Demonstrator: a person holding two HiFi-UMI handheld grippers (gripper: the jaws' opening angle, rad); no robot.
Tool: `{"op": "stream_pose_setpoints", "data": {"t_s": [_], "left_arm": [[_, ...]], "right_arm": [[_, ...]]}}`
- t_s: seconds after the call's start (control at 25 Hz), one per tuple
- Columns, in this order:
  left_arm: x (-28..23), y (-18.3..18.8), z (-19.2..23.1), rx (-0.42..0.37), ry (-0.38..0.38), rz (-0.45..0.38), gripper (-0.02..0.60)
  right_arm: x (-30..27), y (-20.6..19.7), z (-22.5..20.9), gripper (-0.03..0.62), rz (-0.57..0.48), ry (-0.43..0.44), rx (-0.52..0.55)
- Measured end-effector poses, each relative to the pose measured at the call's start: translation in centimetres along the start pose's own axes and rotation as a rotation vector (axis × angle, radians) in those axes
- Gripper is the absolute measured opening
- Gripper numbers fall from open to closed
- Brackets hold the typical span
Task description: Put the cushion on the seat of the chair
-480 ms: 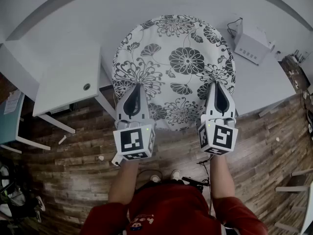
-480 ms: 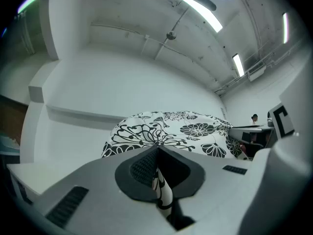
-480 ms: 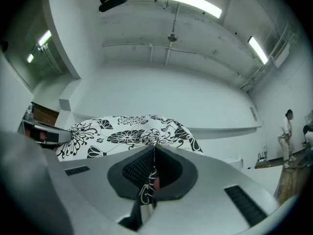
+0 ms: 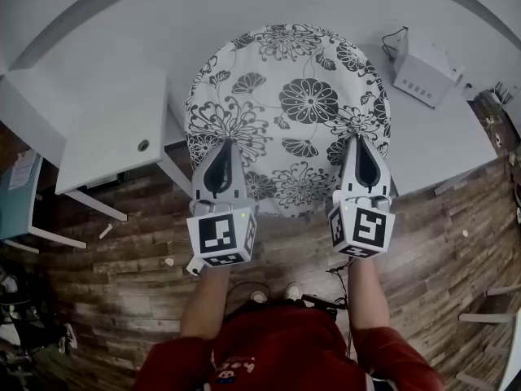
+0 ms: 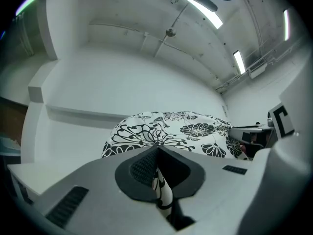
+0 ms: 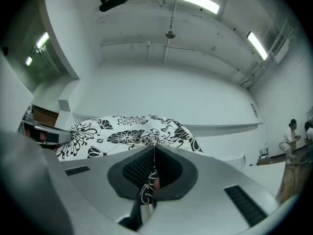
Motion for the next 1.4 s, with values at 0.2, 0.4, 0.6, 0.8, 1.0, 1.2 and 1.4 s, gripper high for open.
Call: {"op": "stream_pose_setpoints", "data": {"t_s": [0.2, 0.4, 0.6, 0.8, 1.0, 1.2, 1.4], "left_arm": [[0.06, 0.10, -0.17, -0.001, 0.011, -0.004, 0.028], [0.15, 0.03, -0.26, 0.005, 0.027, -0.012, 0.028], [0.28, -0.06, -0.47, 0.004, 0.040, -0.021, 0.028], [0.20, -0.22, -0.46, 0.008, 0.044, -0.022, 0.028], [0.55, 0.06, -0.29, 0.030, 0.034, -0.026, 0.028], [-0.01, -0.46, -0.06, 0.045, 0.020, -0.038, 0.028], [-0.03, -0.67, 0.20, 0.043, 0.001, -0.057, 0.028]], "right_arm": [[-0.06, -0.09, -0.14, 0.028, -0.003, 0.006, -0.016], [-0.23, -0.42, -0.24, 0.028, -0.011, 0.024, -0.033], [-0.27, -0.55, -0.42, 0.028, -0.021, 0.036, -0.040], [-0.42, -0.73, -0.45, 0.028, -0.023, 0.041, -0.040], [0.02, -0.10, -0.30, 0.028, -0.020, 0.034, -0.033], [-0.21, -0.44, -0.21, 0.028, -0.020, 0.023, -0.021], [-0.07, -0.54, 0.04, 0.028, -0.033, 0.009, -0.010]]}}
Point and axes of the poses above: the fingertips, and each gripper's own axes: x backward along the fingers, z to its left, y out of its top, the point moved 8 cm from there along x, backward along the fingers, and after that the axes turned 10 degrees about x, right-handed, at the moved point
